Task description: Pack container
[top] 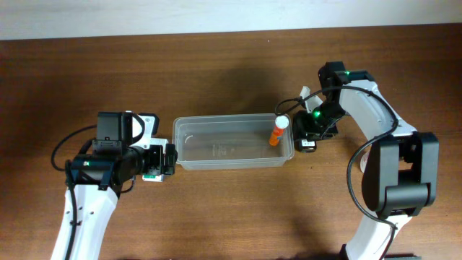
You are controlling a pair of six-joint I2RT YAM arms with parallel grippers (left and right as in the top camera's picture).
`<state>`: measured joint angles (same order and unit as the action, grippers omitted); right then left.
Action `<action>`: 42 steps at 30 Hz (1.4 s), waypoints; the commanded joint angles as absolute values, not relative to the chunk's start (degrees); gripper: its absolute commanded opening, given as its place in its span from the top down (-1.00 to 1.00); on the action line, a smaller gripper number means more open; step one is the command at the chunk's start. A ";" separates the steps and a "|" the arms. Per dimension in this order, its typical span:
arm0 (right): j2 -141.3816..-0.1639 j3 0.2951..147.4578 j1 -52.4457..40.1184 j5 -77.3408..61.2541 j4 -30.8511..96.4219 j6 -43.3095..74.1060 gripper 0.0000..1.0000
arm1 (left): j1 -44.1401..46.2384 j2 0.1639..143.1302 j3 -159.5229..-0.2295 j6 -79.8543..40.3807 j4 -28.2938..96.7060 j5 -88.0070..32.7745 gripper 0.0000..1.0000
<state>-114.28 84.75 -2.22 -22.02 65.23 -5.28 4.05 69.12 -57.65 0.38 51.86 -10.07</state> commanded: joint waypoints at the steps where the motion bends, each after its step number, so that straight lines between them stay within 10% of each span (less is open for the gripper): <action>1: -114.50 84.49 -1.83 -25.02 65.30 -8.93 -0.01 | 3.95 69.43 -58.54 0.21 51.92 -9.63 -0.99; 42: -114.72 78.94 -1.89 -8.64 55.33 3.73 -0.22 | 3.97 69.43 -58.54 0.21 51.92 -9.63 -0.99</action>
<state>-114.34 79.53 -2.11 -10.22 55.81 3.22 4.05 69.12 -57.65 0.38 51.86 -10.07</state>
